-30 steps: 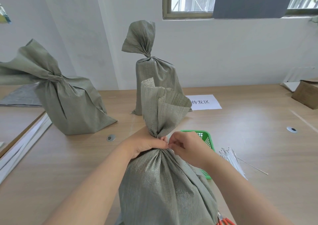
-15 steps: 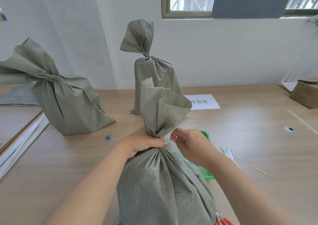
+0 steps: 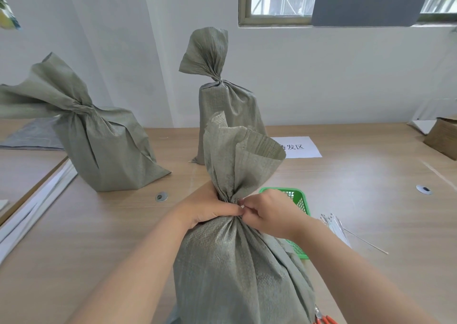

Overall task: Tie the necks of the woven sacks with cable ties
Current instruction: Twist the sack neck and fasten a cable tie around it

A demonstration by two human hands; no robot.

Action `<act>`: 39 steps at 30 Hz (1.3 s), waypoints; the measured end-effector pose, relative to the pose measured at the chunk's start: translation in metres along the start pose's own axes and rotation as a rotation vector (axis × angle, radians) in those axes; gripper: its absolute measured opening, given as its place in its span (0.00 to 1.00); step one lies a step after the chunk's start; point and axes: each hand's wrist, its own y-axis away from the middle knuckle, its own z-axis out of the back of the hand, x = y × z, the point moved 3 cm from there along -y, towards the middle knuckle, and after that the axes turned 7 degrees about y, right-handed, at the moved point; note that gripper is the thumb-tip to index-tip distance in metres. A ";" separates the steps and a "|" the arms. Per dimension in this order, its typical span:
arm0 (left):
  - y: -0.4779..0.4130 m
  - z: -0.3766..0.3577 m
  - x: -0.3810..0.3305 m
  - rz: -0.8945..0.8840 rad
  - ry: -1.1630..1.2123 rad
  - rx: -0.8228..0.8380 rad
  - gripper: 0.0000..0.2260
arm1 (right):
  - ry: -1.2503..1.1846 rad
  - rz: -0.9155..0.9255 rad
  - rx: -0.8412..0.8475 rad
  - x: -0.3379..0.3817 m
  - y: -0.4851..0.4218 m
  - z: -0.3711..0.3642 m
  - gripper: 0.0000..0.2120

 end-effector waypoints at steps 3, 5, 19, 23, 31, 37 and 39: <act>-0.001 0.004 -0.002 -0.005 -0.103 0.020 0.07 | -0.047 -0.007 -0.032 -0.001 0.000 0.001 0.13; 0.000 0.006 -0.002 0.013 -0.131 0.045 0.05 | -0.078 -0.002 -0.035 -0.003 0.001 0.003 0.12; 0.000 0.005 0.003 0.031 -0.053 -0.020 0.14 | 0.221 0.023 0.058 -0.004 -0.004 -0.005 0.23; 0.003 0.002 0.002 0.002 -0.052 -0.013 0.15 | 0.127 0.016 0.027 0.002 -0.003 0.000 0.17; 0.002 -0.001 0.002 -0.043 -0.139 0.018 0.07 | -0.024 0.043 -0.084 -0.005 -0.001 -0.003 0.12; 0.003 0.001 0.006 -0.001 -0.141 -0.002 0.04 | -0.148 -0.013 -0.140 -0.004 0.005 -0.003 0.14; 0.002 0.003 0.007 0.021 -0.138 -0.021 0.05 | -0.181 -0.057 -0.117 -0.005 0.004 -0.005 0.14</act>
